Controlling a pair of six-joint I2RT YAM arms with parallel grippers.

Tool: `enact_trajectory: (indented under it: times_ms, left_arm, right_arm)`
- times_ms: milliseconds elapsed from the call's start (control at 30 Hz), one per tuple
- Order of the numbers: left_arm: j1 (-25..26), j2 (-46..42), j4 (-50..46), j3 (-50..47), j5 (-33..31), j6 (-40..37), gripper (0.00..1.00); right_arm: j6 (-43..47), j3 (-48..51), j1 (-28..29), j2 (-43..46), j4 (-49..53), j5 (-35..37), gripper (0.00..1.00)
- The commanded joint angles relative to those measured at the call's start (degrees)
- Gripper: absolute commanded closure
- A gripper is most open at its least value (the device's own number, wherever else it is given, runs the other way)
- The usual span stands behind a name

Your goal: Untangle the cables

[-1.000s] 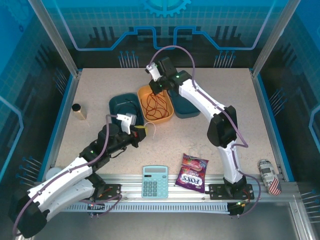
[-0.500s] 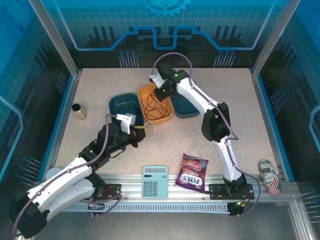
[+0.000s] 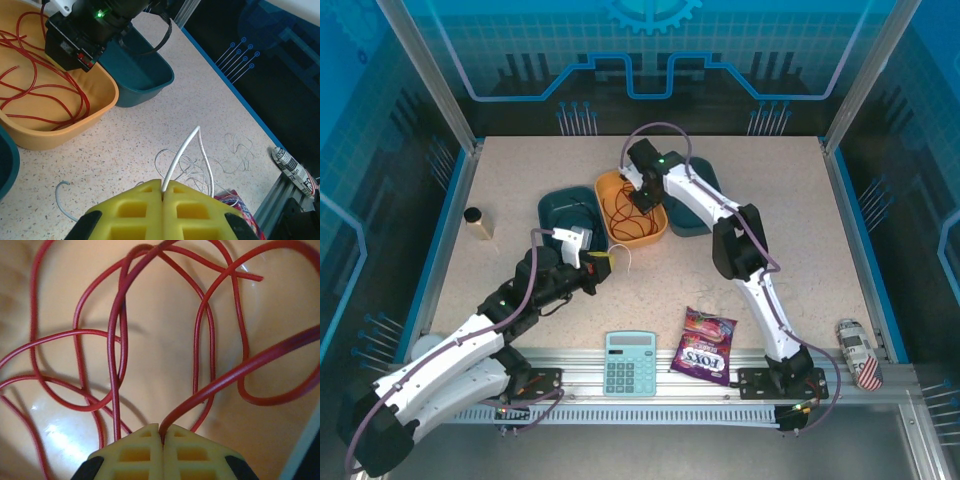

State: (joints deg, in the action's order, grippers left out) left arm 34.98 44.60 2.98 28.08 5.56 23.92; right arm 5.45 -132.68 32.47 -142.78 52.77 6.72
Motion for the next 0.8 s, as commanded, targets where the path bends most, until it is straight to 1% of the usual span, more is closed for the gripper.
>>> enact_trajectory:
  times_ms: [0, 67, 300, 367, 600, 767]
  left_arm:
    - [-0.61, -0.3, -0.17, 0.89, -0.79, 0.34, 1.0]
    - [-0.61, -0.3, -0.17, 0.84, -0.68, 0.34, 1.0]
    - [-0.61, -0.35, 0.09, 1.02, -0.23, 0.59, 1.0]
    - [-0.62, -0.3, 0.26, 0.94, -0.12, 0.69, 1.0]
    - [-0.62, -0.21, 0.36, 0.94, -0.07, 0.69, 1.0]
    - [-0.61, -0.03, 0.53, 1.06, -0.29, 0.6, 1.0]
  right_arm:
    - [1.05, -2.21, 1.36, -1.08, -0.12, 1.82, 0.98]
    - [1.14, -2.32, 1.75, -0.8, -0.27, 1.68, 0.94]
    - [0.22, -1.95, 2.25, 2.27, -0.74, 1.69, 0.73]
    - [-0.41, -1.43, 2.24, 3.71, -0.87, 2.24, 0.69]
    - [-2.11, 3.89, 2.28, 11.67, -3.5, 1.93, 0.62]
    - [-3.8, 7.74, 2.34, 16.92, -5.42, 1.54, 0.61]
